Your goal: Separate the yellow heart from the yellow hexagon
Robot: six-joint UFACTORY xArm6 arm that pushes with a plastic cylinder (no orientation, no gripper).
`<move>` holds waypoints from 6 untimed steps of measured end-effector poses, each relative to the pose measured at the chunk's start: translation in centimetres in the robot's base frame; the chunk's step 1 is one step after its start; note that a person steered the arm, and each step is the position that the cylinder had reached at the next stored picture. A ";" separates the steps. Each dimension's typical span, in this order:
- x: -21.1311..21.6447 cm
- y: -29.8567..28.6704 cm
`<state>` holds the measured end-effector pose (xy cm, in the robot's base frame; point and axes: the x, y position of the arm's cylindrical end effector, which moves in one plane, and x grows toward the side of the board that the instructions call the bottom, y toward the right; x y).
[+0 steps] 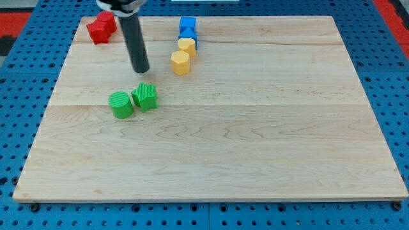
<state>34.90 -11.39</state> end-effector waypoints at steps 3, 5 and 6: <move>-4.4 9.7; 4.9 18.0; 3.4 10.7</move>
